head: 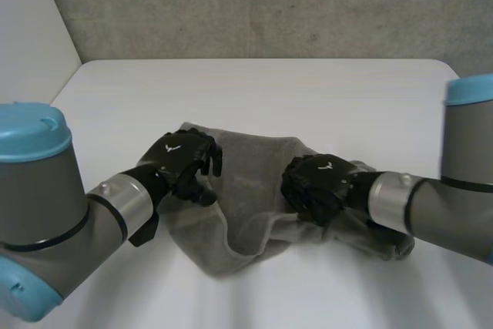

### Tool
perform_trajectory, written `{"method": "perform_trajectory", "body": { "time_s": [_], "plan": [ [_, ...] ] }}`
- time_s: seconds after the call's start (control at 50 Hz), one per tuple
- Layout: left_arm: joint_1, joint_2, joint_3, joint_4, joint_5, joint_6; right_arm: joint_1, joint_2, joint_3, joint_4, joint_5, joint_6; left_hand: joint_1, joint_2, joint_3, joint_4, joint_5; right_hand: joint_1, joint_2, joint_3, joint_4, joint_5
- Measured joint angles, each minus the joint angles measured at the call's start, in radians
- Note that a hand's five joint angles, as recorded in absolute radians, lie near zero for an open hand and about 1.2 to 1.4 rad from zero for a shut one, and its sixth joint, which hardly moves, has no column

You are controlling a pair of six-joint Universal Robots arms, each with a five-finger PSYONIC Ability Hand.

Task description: Fold the towel.

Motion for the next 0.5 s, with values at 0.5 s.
{"method": "perform_trajectory", "body": {
  "time_s": [0.5],
  "plan": [
    [-0.056,-0.126,0.020,-0.014,0.083,0.149,-0.214,-0.171,0.199,-0.154,-0.063,-0.017,-0.154,-0.160,0.000,0.000,-0.167,0.005,0.000,0.000,0.000,0.000]
  ]
}}
